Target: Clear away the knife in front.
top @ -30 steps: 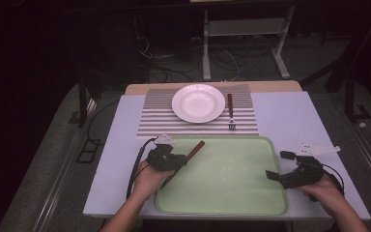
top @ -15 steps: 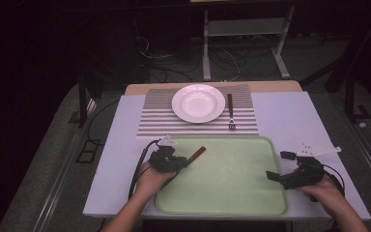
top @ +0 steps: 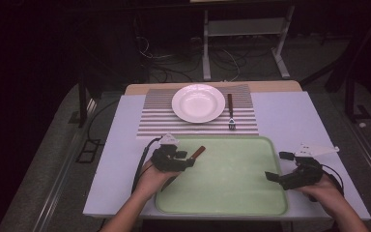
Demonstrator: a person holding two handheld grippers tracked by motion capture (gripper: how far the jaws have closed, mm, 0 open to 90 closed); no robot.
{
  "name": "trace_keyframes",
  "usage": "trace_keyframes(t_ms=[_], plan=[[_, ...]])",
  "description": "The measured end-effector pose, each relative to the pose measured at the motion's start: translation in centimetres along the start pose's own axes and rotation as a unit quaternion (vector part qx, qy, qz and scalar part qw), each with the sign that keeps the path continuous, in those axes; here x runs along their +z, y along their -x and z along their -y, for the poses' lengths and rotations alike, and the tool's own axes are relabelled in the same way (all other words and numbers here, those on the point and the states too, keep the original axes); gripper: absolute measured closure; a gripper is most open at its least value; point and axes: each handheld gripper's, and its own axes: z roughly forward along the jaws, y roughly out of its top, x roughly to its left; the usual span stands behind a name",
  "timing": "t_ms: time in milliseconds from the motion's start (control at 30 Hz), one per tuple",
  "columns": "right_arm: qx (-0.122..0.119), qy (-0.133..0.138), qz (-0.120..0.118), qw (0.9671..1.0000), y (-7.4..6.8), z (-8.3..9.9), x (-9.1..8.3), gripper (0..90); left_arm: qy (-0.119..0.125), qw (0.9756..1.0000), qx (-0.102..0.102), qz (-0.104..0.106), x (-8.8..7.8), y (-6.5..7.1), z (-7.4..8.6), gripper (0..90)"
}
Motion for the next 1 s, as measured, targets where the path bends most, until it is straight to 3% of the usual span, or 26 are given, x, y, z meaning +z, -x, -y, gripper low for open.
trace_keyframes(t_ms=[200,433,533,1000], plan=[[0.0,0.001,-0.002,1.0,0.1,0.1,0.0,0.0,-0.014,0.9988,0.045,0.013,1.0,1.5,-0.8,61.4],[-0.001,0.001,-0.003,1.0,0.0,0.0,-0.1,0.0,-0.039,0.9965,0.068,0.03,2.1,2.1,-0.8,89.1],[-0.001,0.002,-0.003,1.0,0.0,0.0,0.0,0.0,-0.054,0.9956,0.071,0.03,2.5,2.0,-0.6,89.5],[-0.004,-0.002,0.002,1.0,-0.2,0.0,0.0,0.0,-0.058,0.9973,0.044,0.003,1.2,-0.3,0.2,89.5]])
